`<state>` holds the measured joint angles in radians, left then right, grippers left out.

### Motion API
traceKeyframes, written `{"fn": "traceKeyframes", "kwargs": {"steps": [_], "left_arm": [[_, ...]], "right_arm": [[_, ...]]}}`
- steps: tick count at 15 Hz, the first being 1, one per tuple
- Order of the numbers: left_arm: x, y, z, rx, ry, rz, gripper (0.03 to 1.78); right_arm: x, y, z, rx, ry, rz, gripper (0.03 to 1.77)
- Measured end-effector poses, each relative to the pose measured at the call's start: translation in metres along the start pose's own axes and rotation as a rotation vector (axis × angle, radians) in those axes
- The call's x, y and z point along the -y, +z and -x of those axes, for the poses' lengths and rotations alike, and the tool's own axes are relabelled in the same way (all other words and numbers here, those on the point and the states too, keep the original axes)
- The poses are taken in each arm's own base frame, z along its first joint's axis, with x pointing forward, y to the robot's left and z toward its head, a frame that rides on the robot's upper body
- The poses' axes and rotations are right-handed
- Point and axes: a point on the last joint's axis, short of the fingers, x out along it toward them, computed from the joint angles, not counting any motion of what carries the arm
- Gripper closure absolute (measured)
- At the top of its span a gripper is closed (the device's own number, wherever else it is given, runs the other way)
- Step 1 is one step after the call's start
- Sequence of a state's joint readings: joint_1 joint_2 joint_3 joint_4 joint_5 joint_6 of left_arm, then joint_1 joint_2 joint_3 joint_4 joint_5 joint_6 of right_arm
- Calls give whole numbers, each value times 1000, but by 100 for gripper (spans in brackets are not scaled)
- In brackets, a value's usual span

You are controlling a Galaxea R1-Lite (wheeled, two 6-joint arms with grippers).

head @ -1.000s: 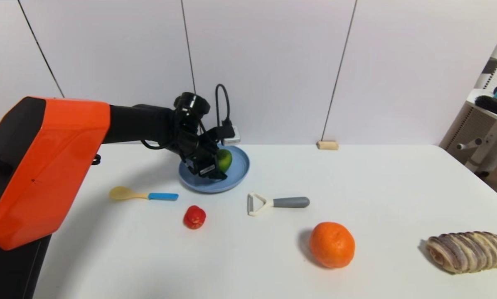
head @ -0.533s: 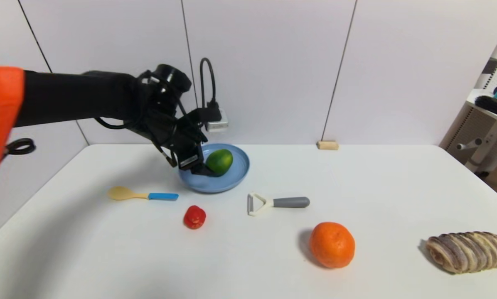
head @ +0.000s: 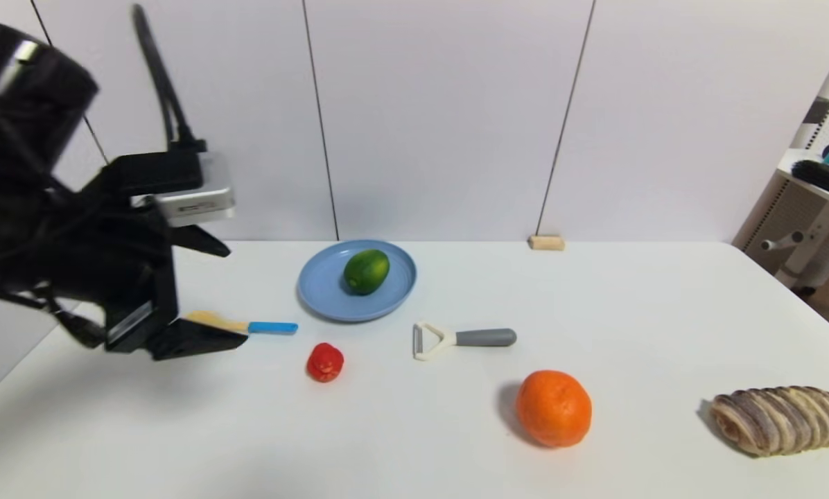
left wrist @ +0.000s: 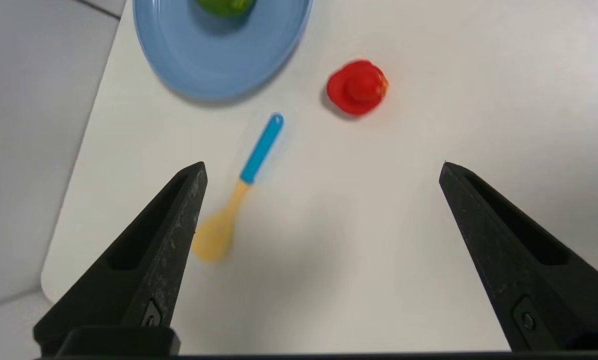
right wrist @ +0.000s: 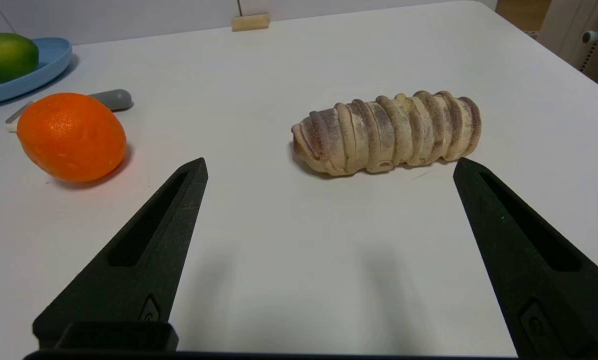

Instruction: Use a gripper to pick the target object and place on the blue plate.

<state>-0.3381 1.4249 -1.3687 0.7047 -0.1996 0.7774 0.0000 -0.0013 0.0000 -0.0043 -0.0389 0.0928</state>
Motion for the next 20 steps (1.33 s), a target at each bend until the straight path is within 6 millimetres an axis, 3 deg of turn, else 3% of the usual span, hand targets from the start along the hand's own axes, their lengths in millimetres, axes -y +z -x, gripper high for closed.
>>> {"fn": "traceKeyframes", "kwargs": {"steps": [3,9,14,16,20], "left_arm": [[34,-32,39,56,95,100,14],[100,-96,67,358,398,350,12],[165,-155,61,432,586,467,12],[176,-169,55,417,703,516,12],[185,-179,47,452,779,537,12]], "right_arm": [[0,0,0,0,0,0,10],[0,0,0,0,0,0,10],[0,0,0,0,0,0,10],[0,0,0,0,0,0,10],[0,0,0,0,0,0,10]]}}
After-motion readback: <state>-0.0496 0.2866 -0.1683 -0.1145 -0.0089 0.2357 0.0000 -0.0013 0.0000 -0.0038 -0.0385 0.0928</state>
